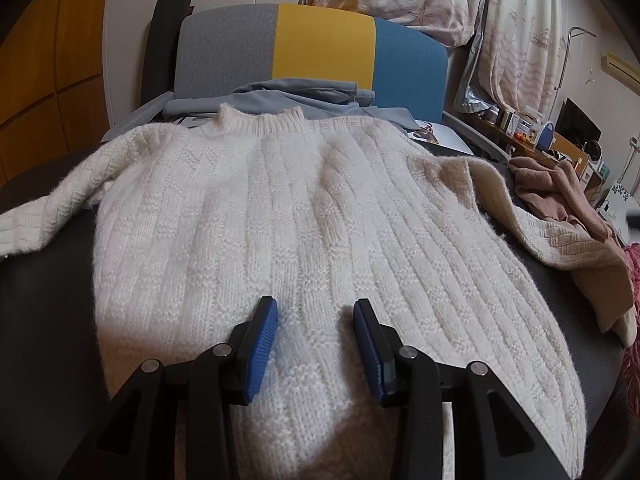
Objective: Fold clothes
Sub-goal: 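Grasp the sweater sleeve with the right gripper and stretch it outward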
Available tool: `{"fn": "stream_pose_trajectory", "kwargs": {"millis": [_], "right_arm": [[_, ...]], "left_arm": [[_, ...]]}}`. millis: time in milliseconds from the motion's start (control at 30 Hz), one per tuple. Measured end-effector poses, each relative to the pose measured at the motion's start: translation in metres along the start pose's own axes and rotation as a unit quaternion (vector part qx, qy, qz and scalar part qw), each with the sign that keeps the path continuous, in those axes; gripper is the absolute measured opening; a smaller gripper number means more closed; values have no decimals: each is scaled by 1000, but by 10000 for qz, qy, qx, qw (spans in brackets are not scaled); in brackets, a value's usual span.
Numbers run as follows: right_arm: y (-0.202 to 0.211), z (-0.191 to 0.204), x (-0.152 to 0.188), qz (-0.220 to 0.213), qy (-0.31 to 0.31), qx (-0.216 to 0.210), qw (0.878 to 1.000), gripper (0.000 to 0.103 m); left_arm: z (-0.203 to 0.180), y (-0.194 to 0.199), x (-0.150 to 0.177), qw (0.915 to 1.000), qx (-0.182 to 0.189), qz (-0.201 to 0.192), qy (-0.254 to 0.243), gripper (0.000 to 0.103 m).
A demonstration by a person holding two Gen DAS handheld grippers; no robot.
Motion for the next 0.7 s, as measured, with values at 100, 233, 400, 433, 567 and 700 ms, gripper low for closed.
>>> {"fn": "stream_pose_trajectory", "kwargs": {"millis": [100, 233, 400, 433, 567, 700], "right_arm": [[-23, 35, 31, 169, 448, -80, 9988, 67], [-57, 60, 54, 376, 803, 202, 9959, 8], [-32, 72, 36, -151, 1792, 1006, 9785, 8], [-23, 73, 27, -336, 2080, 1325, 9685, 8], [3, 41, -14, -769, 2575, 2400, 9328, 8], [4, -7, -51, -793, 2509, 3119, 9129, 8]], "left_arm": [[-1, 0, 0, 10000, -10, 6, -5, 40], [-1, -1, -1, 10000, -17, 10, -12, 40], [-1, -1, 0, 10000, -19, 6, -19, 40], [-1, -1, -1, 10000, -19, 7, -20, 40], [0, -2, -1, 10000, -15, 10, -22, 40], [2, -4, -2, 10000, -26, 16, -31, 40]]}}
Point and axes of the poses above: each gripper's, at about its wrist camera, not at the fingertips, and y roughly against the way its jaws point, z to its left, x to its underside, the point moved 2 cm from there along -y, roughly the way its jaws point, and after that the axes turned 4 degrees about -z, right-handed, at the moved point
